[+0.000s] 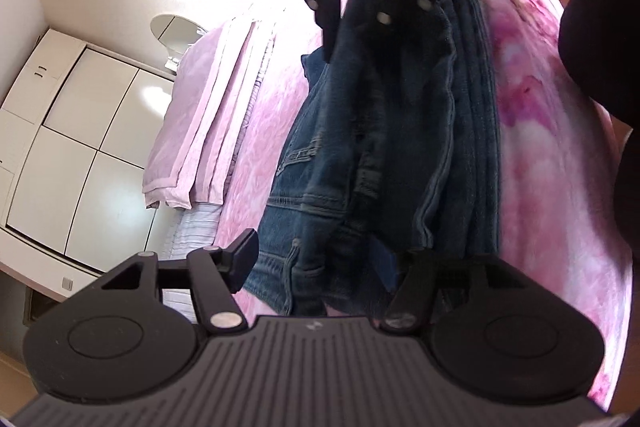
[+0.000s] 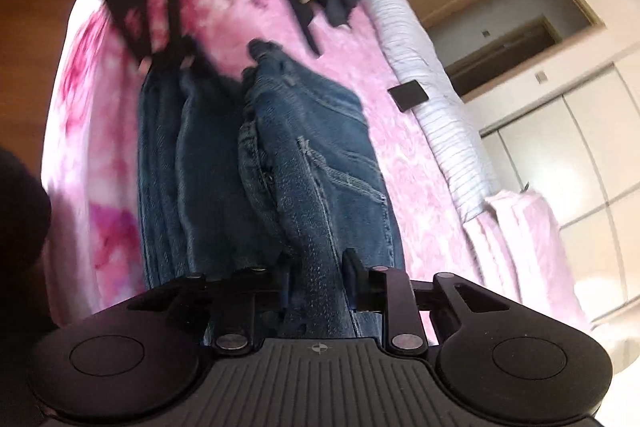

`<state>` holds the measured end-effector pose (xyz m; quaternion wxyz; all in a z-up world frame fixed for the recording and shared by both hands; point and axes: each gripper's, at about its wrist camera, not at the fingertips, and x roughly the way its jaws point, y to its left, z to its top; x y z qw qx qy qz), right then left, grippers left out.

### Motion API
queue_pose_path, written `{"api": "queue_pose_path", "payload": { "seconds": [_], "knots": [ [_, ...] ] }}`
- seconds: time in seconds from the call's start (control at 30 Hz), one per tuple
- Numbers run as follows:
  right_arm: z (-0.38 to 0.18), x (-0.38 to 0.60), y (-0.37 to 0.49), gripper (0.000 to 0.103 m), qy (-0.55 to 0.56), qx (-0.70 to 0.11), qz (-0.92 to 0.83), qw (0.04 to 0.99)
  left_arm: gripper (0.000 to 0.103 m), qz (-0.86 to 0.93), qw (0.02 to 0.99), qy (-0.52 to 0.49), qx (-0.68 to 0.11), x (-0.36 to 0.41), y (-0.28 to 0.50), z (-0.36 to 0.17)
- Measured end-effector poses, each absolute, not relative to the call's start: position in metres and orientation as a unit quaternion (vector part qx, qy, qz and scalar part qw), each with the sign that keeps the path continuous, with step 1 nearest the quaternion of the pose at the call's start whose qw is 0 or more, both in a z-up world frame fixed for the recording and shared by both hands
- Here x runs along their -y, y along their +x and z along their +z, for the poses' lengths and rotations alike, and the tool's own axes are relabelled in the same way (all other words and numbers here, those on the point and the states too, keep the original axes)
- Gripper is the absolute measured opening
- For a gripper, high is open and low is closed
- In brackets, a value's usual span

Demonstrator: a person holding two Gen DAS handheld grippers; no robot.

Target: Fold clothes

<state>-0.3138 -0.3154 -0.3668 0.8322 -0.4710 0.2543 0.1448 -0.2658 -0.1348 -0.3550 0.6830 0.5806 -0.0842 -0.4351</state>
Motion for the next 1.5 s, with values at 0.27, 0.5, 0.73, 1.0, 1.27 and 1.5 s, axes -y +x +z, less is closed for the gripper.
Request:
{"api": "queue_pose_path", "payload": {
  "seconds": [0.27,0.5,0.73,1.0,1.27,1.5],
  "knots": [
    [-0.347,0.318,-0.317,0.019,-0.434,-0.25,0.15,0.853,0.026,-0.409,0.655,0.63,0.083,0.156,-0.266,-0.353],
    [-0.343,0.317,-0.342,0.017,-0.459,-0.222,0.154,0.846,0.024,-0.403,0.658,0.633,0.067,0.146,-0.292,-0.343],
    [-0.402,0.311,-0.338,0.017,-0.478,-0.238,0.187,0.824,0.022,-0.401,0.653,0.64,0.044,0.144,-0.297,-0.379],
    [-0.409,0.335,-0.372,0.041,-0.504,-0.216,0.124,0.827,0.022,-0.403,0.657,0.636,0.044,0.144,-0.294,-0.379],
    [-0.406,0.384,-0.383,0.04,-0.518,-0.277,0.053,0.808,0.022,-0.397,0.655,0.641,0.046,0.146,-0.299,-0.371],
    [-0.421,0.398,-0.388,0.025,-0.506,-0.28,0.045,0.814,0.022,-0.397,0.649,0.648,0.042,0.152,-0.303,-0.386]
  ]
}}
